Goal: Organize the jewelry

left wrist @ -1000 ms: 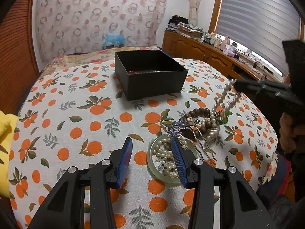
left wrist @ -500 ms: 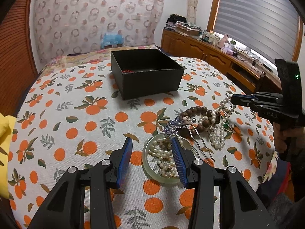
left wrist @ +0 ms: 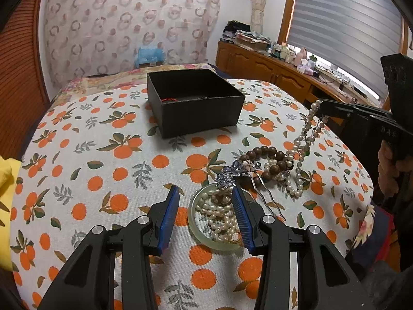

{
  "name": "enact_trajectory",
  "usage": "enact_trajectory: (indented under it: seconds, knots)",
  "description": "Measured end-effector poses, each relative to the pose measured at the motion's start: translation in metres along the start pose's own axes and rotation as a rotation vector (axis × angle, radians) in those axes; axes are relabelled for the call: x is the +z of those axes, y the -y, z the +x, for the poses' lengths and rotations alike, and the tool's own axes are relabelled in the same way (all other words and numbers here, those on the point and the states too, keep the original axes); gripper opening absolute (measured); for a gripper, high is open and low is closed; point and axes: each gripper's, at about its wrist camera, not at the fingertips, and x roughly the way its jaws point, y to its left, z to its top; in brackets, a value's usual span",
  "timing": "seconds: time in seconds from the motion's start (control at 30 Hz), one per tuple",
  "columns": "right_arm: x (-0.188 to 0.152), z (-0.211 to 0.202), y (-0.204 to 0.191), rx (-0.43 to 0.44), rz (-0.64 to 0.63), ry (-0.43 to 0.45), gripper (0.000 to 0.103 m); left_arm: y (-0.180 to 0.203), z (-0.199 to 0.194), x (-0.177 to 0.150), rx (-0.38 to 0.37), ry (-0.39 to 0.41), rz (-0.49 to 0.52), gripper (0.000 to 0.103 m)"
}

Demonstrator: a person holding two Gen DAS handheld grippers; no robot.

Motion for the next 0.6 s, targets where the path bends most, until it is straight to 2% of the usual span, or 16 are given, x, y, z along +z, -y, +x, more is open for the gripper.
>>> enact_trajectory:
  seconds: [0.27,0.6]
  knots:
    - [-0.030,0.040,0.041,-0.092,0.089,-0.144,0.010,-0.001,-0.001,0.000,-0.001,0.000,-0.001,0.040]
    - [-0.037,0.038,0.058,-0.136,0.116,-0.141,0.011,-0.001,-0.001,0.000,0.000,-0.001,0.003,0.041]
